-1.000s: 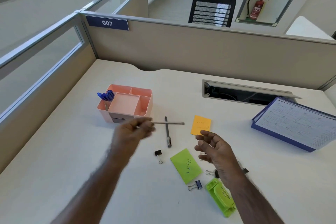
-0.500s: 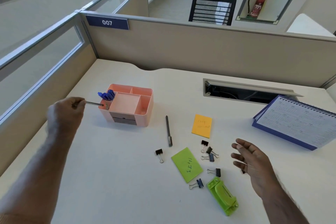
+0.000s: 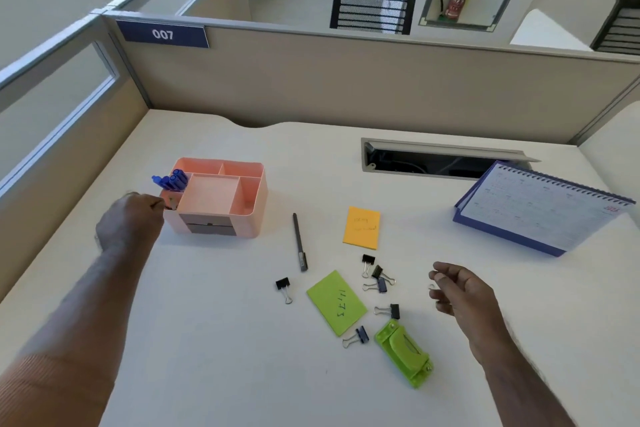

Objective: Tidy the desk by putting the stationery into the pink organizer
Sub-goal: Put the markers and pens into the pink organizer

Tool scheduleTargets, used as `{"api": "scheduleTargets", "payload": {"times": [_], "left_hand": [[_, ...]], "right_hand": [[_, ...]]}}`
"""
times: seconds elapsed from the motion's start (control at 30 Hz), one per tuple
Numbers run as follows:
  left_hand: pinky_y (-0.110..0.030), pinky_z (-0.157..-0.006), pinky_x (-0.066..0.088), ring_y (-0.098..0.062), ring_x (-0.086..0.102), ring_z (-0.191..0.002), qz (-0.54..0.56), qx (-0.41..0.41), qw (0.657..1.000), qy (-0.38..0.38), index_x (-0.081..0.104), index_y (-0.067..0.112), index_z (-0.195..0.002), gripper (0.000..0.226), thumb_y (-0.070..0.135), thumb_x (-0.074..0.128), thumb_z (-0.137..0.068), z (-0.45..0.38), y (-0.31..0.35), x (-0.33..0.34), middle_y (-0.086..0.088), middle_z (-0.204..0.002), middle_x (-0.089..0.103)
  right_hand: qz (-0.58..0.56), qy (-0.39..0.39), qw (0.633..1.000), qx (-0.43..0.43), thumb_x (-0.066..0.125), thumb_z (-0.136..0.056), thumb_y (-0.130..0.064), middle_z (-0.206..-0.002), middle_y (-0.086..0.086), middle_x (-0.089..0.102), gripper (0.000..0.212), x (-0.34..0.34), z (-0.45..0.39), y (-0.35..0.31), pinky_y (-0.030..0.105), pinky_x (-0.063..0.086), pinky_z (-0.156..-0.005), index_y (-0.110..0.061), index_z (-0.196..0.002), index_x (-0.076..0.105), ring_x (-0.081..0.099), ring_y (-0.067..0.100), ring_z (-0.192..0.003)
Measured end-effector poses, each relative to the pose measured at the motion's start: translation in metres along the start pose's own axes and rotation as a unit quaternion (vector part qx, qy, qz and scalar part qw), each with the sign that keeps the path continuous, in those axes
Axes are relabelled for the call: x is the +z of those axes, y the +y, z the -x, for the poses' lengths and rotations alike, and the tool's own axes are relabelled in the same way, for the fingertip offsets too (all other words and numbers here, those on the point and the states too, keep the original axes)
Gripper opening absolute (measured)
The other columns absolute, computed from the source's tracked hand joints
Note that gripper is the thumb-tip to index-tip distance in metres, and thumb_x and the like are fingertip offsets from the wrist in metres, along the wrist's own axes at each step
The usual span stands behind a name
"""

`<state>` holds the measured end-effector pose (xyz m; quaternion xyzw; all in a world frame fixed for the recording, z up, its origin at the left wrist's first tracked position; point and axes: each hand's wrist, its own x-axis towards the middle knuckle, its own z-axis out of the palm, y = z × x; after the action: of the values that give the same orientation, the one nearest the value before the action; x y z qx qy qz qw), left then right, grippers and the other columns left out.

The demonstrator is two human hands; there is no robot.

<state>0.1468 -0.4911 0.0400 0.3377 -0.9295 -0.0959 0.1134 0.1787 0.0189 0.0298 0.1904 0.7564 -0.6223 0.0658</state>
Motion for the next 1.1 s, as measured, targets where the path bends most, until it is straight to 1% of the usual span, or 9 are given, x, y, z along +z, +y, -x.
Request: {"api": "scheduleTargets", "payload": {"times": [0.27, 0.33, 0.47, 0.57, 0.7, 0.83, 0.93, 1.0, 1.1], "left_hand": [[-0.031, -0.056, 0.039, -0.030, 0.053, -0.079, 0.012, -0.011, 0.996, -0.091, 0.070, 0.013, -0.119, 0.035, 0.025, 0.043, -0.100, 0.002, 0.005, 0.003, -0.016, -0.101, 0.068], [-0.034, -0.061, 0.044, -0.035, 0.058, -0.088, 0.035, -0.009, 0.996, -0.079, 0.066, 0.018, -0.127, 0.037, 0.022, 0.043, -0.099, 0.007, 0.006, -0.001, -0.017, -0.112, 0.068], [-0.045, -0.074, 0.049, -0.042, 0.060, -0.098, 0.129, -0.019, 0.991, 0.009, 0.069, 0.013, -0.119, 0.033, 0.017, 0.047, -0.094, 0.031, 0.013, -0.005, -0.019, -0.119, 0.065], [-0.044, -0.075, 0.049, -0.040, 0.061, -0.095, 0.191, -0.023, 0.980, 0.051, 0.065, 0.012, -0.116, 0.029, 0.020, 0.051, -0.093, 0.055, 0.023, -0.003, -0.014, -0.114, 0.066], [-0.048, -0.086, 0.048, -0.037, 0.061, -0.108, 0.252, -0.084, 0.961, 0.081, 0.061, 0.014, -0.117, 0.029, 0.025, 0.052, -0.092, 0.073, 0.030, -0.006, -0.009, -0.127, 0.064], [-0.045, -0.088, 0.047, -0.033, 0.061, -0.109, 0.250, -0.123, 0.957, 0.078, 0.057, 0.015, -0.130, 0.039, 0.025, 0.052, -0.093, 0.068, 0.027, -0.017, -0.007, -0.126, 0.064], [-0.044, -0.082, 0.048, -0.032, 0.062, -0.101, 0.265, -0.123, 0.953, 0.084, 0.057, 0.016, -0.125, 0.035, 0.020, 0.052, -0.090, 0.067, 0.022, -0.024, -0.005, -0.127, 0.063], [-0.040, -0.074, 0.046, -0.029, 0.060, -0.089, 0.275, -0.128, 0.948, 0.097, 0.055, 0.018, -0.122, 0.033, 0.019, 0.053, -0.089, 0.069, 0.019, -0.025, -0.003, -0.117, 0.065], [-0.037, -0.069, 0.043, -0.026, 0.058, -0.081, 0.294, -0.125, 0.941, 0.116, 0.053, 0.017, -0.118, 0.030, 0.018, 0.055, -0.088, 0.076, 0.020, -0.021, -0.002, -0.105, 0.064]], "right_hand": [[0.003, 0.018, 1.000, 0.012, 0.057, -0.092, -0.008, -0.098, 0.007, 0.070, 0.016, -0.008, -0.003, 0.010, 0.032, 0.050, -0.065, -0.019, -0.098, 0.067, 0.063, 0.022, -0.072], [0.014, 0.010, 1.000, 0.012, 0.058, -0.092, -0.009, -0.099, 0.005, 0.070, 0.017, 0.000, -0.004, 0.012, 0.033, 0.050, -0.066, -0.021, -0.096, 0.068, 0.064, 0.020, -0.072], [0.101, -0.033, 0.994, -0.037, 0.061, -0.090, -0.011, -0.093, 0.000, 0.071, 0.018, 0.041, -0.005, 0.012, 0.028, 0.049, -0.063, -0.028, -0.090, 0.067, 0.066, 0.013, -0.070], [0.220, -0.126, 0.962, -0.097, 0.061, -0.088, -0.020, -0.098, -0.012, 0.068, 0.016, 0.093, -0.005, 0.013, 0.021, 0.052, -0.068, -0.034, -0.095, 0.065, 0.065, 0.002, -0.081], [0.392, -0.205, 0.880, -0.174, 0.055, -0.088, -0.034, -0.117, -0.004, 0.057, 0.028, 0.165, -0.018, 0.018, 0.035, 0.049, -0.084, -0.028, -0.115, 0.059, 0.057, 0.020, -0.104], [0.482, -0.163, 0.839, -0.193, 0.055, -0.091, -0.033, -0.119, 0.006, 0.051, 0.032, 0.212, -0.025, 0.013, 0.037, 0.045, -0.077, -0.015, -0.118, 0.050, 0.052, 0.028, -0.109], [0.526, -0.133, 0.820, -0.182, 0.053, -0.093, -0.026, -0.119, 0.008, 0.051, 0.031, 0.229, -0.031, 0.013, 0.039, 0.049, -0.077, -0.012, -0.120, 0.045, 0.054, 0.028, -0.108], [0.531, -0.118, 0.824, -0.159, 0.051, -0.094, -0.017, -0.119, 0.008, 0.053, 0.027, 0.234, -0.036, 0.011, 0.038, 0.050, -0.077, -0.012, -0.119, 0.044, 0.056, 0.028, -0.109], [0.472, -0.112, 0.869, -0.095, 0.048, -0.091, -0.014, -0.118, 0.007, 0.055, 0.027, 0.233, -0.043, 0.006, 0.037, 0.046, -0.075, -0.013, -0.118, 0.049, 0.057, 0.030, -0.109]]}}
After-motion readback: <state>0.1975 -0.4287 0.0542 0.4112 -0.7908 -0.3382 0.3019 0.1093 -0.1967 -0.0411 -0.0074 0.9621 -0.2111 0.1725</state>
